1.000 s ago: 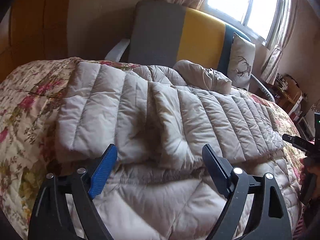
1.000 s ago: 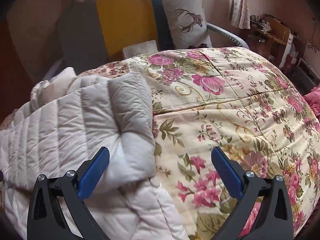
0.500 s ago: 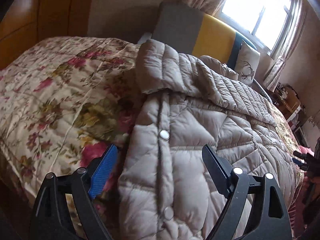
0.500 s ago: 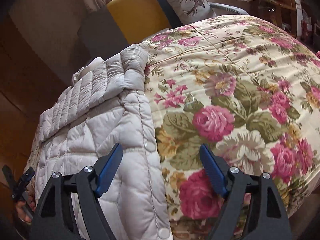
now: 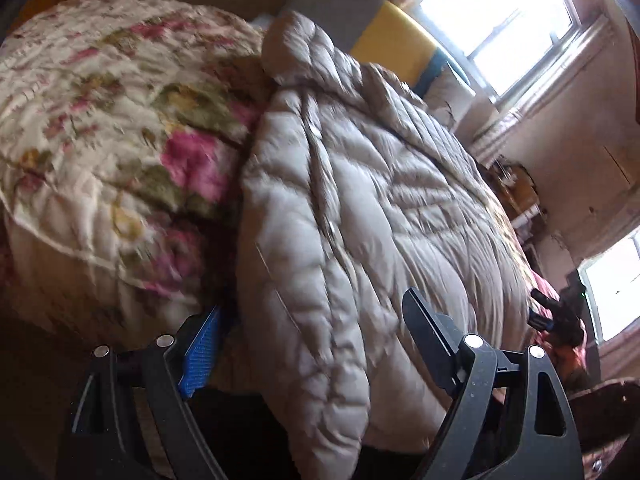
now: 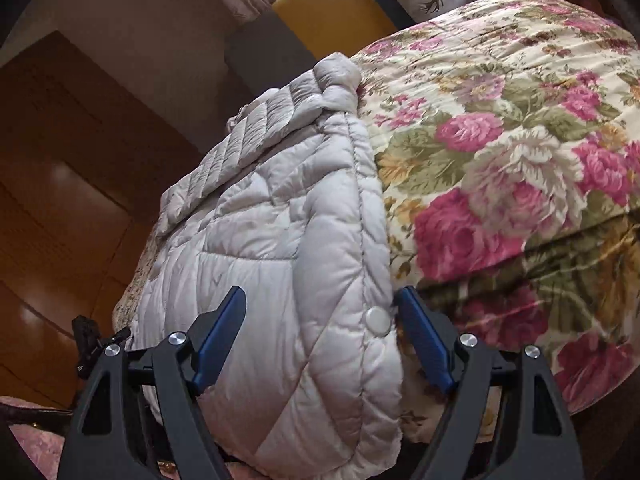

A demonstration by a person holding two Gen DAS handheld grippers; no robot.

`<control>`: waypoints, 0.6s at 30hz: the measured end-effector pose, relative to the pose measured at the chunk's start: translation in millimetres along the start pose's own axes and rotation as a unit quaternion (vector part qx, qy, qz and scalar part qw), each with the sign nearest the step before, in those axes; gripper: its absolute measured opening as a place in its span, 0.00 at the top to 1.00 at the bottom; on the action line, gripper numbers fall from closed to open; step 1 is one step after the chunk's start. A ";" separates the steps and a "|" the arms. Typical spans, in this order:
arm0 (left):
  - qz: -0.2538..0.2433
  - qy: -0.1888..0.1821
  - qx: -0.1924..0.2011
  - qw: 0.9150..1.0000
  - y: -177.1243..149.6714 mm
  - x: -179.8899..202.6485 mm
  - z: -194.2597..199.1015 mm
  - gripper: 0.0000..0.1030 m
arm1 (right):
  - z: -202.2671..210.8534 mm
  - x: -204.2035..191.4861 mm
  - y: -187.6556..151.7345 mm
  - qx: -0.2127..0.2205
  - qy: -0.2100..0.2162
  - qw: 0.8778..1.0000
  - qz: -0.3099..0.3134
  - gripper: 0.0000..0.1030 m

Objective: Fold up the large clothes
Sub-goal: 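Grasp the jacket edge with both tools and lift it to fold lengthwise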

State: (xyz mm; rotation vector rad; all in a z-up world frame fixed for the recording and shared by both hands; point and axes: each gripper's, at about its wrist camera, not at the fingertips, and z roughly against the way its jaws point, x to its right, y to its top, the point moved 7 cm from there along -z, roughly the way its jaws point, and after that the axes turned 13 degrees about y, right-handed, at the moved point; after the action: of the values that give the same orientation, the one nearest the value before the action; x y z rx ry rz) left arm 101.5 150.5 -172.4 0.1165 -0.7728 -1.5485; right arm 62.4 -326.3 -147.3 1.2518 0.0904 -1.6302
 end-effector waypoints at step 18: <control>-0.037 -0.095 -0.055 0.993 -54.5 58.6 -10.4 0.70 | 1.7 4.5 -39.9 0.005 0.154 0.984 -0.091 0.24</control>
State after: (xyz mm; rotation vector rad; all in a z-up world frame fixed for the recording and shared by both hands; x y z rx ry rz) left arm 51.5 89.1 -187.5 -0.0854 -0.8380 -1.6864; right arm 32.1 -311.8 -169.3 1.5325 0.3987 -1.5779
